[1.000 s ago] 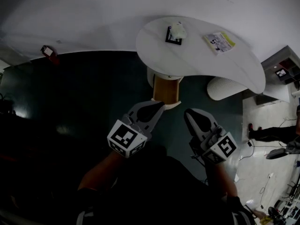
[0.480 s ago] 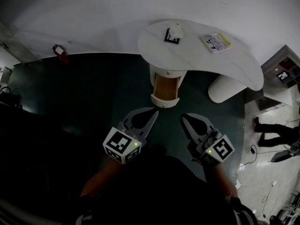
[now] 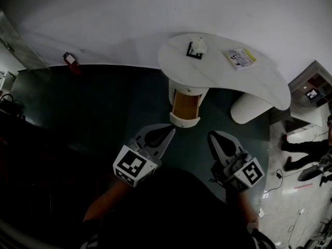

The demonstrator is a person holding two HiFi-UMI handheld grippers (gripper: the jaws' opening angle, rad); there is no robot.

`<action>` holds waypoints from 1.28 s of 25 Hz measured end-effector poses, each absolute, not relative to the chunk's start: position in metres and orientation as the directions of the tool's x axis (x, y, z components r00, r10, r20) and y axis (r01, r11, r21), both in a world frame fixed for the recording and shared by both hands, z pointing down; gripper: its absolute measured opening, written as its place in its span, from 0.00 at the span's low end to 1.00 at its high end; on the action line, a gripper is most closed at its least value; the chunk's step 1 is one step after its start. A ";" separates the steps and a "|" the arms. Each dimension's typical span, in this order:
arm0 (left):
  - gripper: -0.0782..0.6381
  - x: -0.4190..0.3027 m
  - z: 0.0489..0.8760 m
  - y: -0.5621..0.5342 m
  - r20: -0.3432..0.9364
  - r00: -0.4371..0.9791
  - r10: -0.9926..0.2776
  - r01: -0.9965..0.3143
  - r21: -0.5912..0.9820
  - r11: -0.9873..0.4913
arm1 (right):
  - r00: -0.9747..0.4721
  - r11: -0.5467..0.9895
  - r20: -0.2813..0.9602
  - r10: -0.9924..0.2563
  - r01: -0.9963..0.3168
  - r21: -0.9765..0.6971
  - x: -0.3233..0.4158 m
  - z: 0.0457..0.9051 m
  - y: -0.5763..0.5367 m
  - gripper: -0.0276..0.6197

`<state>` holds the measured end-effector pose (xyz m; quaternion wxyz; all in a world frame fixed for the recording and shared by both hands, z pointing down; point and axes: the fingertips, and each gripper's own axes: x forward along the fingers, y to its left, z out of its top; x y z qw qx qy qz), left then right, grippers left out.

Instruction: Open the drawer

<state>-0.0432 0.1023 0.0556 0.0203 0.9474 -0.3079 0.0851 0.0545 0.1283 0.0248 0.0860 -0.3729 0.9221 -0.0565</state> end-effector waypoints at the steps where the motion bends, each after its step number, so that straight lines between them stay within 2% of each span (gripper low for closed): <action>1: 0.12 -0.049 0.054 0.101 0.171 0.792 -0.586 -0.593 -0.010 -0.805 | -0.704 0.713 -0.120 -0.700 -0.683 -0.158 0.051 0.022 0.126 0.07; 10: 0.13 -0.075 0.045 0.092 0.146 0.774 -0.617 -0.623 -0.001 -0.782 | -0.708 0.717 -0.115 -0.697 -0.687 -0.115 0.030 0.004 0.119 0.07; 32: 0.13 -0.065 0.044 0.099 0.137 0.793 -0.594 -0.603 0.033 -0.797 | -0.698 0.708 -0.123 -0.706 -0.689 -0.152 0.032 0.013 0.130 0.07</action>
